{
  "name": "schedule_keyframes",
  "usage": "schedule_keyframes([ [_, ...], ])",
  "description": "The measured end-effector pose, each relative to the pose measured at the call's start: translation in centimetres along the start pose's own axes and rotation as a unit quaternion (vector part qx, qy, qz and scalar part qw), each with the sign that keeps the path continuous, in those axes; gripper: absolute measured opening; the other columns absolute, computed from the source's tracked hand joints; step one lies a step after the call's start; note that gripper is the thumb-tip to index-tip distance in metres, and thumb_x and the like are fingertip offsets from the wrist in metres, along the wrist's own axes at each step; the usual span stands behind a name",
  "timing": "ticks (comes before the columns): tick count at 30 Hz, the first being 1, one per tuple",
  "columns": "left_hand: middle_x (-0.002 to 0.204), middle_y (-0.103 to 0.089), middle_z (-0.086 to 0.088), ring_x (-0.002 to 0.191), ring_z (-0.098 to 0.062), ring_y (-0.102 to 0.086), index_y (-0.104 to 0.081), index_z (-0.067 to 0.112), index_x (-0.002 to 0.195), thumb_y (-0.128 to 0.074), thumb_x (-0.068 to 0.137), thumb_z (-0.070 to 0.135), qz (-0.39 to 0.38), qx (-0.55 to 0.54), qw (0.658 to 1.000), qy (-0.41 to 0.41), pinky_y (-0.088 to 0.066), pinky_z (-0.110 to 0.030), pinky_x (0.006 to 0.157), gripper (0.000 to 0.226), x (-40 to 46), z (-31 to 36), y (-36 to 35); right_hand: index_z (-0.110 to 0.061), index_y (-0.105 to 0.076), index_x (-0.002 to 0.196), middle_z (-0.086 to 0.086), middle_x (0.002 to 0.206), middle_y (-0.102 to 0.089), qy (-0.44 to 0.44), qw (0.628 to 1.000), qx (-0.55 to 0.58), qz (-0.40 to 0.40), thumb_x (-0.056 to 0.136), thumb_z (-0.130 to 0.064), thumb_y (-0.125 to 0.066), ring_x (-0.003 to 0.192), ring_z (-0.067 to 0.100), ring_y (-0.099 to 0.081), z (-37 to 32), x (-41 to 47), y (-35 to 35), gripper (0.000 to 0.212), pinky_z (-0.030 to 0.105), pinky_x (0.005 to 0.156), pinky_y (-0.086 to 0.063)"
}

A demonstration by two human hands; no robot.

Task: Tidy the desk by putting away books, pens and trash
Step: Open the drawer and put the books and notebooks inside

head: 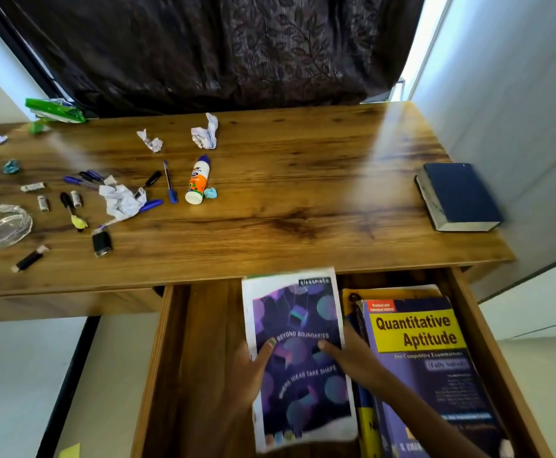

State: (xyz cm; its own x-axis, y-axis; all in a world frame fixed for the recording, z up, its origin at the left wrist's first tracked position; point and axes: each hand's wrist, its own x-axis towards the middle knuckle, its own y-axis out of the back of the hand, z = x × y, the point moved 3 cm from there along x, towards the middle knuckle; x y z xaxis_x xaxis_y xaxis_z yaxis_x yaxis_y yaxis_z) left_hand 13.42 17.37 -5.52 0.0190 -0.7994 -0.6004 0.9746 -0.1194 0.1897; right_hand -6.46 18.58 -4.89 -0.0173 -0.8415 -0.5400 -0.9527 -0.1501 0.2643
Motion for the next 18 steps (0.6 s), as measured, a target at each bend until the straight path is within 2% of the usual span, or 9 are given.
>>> schedule_keyframes([
  [1, 0.122, -0.06, -0.021, 0.11, -0.038, -0.06, -0.048, -0.004, 0.125, -0.056, 0.092, 0.016, 0.012, 0.026, 1.0, 0.007, -0.052, -0.041, 0.091, 0.04, -0.6, -1.2, -0.5, -0.012, -0.035, 0.131, 0.006, 0.118, -0.06, -0.026, 0.999, -0.029, -0.017, 0.091, -0.017, -0.058, 0.103, 0.02, -0.062, 1.3, -0.3, -0.6, 0.047, 0.041, 0.089, -0.053],
  [3, 0.135, -0.048, -0.012, 0.129, -0.035, -0.046, -0.034, -0.003, 0.139, -0.057, 0.092, 0.009, 0.033, 0.075, 0.997, 0.001, -0.033, -0.03, 0.109, 0.054, -2.1, -3.1, -1.4, -0.01, -0.039, 0.129, 0.003, 0.112, -0.061, -0.065, 0.993, -0.097, -0.016, 0.092, -0.015, -0.055, 0.095, 0.018, -0.062, 3.2, -0.9, -1.3, 0.041, 0.024, 0.076, -0.055],
  [4, 0.134, -0.047, -0.009, 0.13, -0.034, -0.044, -0.03, -0.004, 0.141, -0.059, 0.09, 0.005, 0.044, 0.101, 0.994, -0.013, -0.028, -0.02, 0.105, 0.059, -2.9, -3.7, -1.6, -0.01, -0.04, 0.128, 0.004, 0.112, -0.062, -0.079, 0.989, -0.128, 0.0, 0.092, -0.013, -0.053, 0.095, 0.019, -0.062, 3.8, -1.1, -1.4, 0.039, 0.021, 0.072, -0.053],
  [6, 0.138, -0.047, -0.014, 0.13, -0.032, -0.045, -0.029, -0.004, 0.142, -0.064, 0.086, 0.005, 0.072, 0.179, 0.98, -0.048, -0.025, -0.016, 0.102, 0.067, -3.3, -4.6, -1.6, -0.009, -0.038, 0.13, 0.01, 0.121, -0.061, -0.094, 0.98, -0.176, 0.015, 0.092, -0.011, -0.05, 0.106, 0.025, -0.062, 4.0, -1.4, -1.9, 0.039, 0.028, 0.083, -0.053],
  [8, 0.146, -0.039, -0.014, 0.135, -0.03, -0.038, -0.026, 0.0, 0.144, -0.065, 0.087, 0.017, 0.066, 0.271, 0.959, -0.053, -0.023, -0.028, 0.114, 0.071, -3.1, -4.8, -1.5, -0.009, -0.034, 0.133, 0.012, 0.127, -0.058, -0.095, 0.972, -0.214, 0.012, 0.094, -0.011, -0.047, 0.112, 0.026, -0.06, 3.7, -1.7, -2.3, 0.041, 0.034, 0.092, -0.051],
  [10, 0.147, -0.038, -0.014, 0.135, -0.029, -0.037, -0.026, 0.003, 0.145, -0.061, 0.089, 0.019, 0.032, 0.276, 0.96, -0.03, -0.026, -0.038, 0.113, 0.068, -2.9, -4.9, -1.5, -0.01, -0.023, 0.141, 0.012, 0.13, -0.056, -0.089, 0.96, -0.267, 0.008, 0.094, -0.013, -0.045, 0.113, 0.027, -0.059, 3.4, -2.0, -2.5, 0.052, 0.037, 0.094, -0.051],
  [12, 0.144, -0.042, -0.012, 0.132, -0.028, -0.04, -0.029, 0.007, 0.144, -0.057, 0.091, 0.02, 0.018, 0.28, 0.96, -0.02, -0.03, -0.038, 0.111, 0.062, -2.6, -4.8, -1.3, -0.01, -0.007, 0.147, 0.013, 0.135, -0.051, -0.079, 0.937, -0.339, 0.011, 0.095, -0.018, -0.044, 0.114, 0.028, -0.059, 3.2, -2.5, -2.8, 0.065, 0.04, 0.092, -0.051],
  [15, 0.14, -0.048, -0.008, 0.124, -0.023, -0.049, -0.035, 0.009, 0.142, -0.052, 0.094, 0.029, 0.024, 0.33, 0.942, -0.046, -0.038, -0.032, 0.107, 0.054, -2.3, -4.7, -1.1, -0.011, 0.004, 0.149, 0.008, 0.153, -0.024, -0.021, 0.91, -0.409, 0.071, 0.094, -0.026, -0.042, 0.127, 0.026, -0.045, 2.7, -3.1, -3.2, 0.073, 0.037, 0.094, -0.047],
  [18, 0.139, -0.047, -0.003, 0.124, -0.015, -0.047, -0.038, 0.014, 0.138, -0.048, 0.095, 0.038, 0.041, 0.364, 0.928, -0.072, -0.037, -0.022, 0.105, 0.05, -2.0, -4.7, -1.1, -0.013, 0.018, 0.146, 0.005, 0.159, 0.005, 0.037, 0.877, -0.465, 0.111, 0.092, -0.032, -0.046, 0.141, 0.028, -0.021, 1.9, -3.2, -3.4, 0.087, 0.039, 0.109, -0.033],
])
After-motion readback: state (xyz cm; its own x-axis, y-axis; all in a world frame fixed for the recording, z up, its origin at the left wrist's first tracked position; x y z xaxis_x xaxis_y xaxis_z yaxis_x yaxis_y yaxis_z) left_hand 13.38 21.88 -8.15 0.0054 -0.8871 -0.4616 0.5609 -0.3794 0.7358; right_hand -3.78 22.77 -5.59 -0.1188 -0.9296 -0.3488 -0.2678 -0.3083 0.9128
